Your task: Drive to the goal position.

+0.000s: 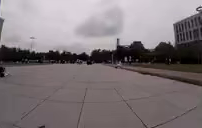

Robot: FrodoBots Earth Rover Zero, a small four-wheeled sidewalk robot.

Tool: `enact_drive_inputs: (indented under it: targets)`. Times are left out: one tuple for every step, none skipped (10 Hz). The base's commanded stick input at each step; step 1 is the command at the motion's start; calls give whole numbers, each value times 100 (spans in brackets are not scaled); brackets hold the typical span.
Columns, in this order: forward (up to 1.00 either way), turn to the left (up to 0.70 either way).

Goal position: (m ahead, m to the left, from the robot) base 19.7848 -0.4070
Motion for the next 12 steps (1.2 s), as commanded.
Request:
enact_drive_inputs:
  targets:
    - [60,1]
    - [60,1]
    - [60,1]
    - [60,1]
    - [60,1]
    - [60,1]
    - [60,1]
    - [60,1]
    - [60,1]
    - [60,1]
    - [60,1]
    - [60,1]
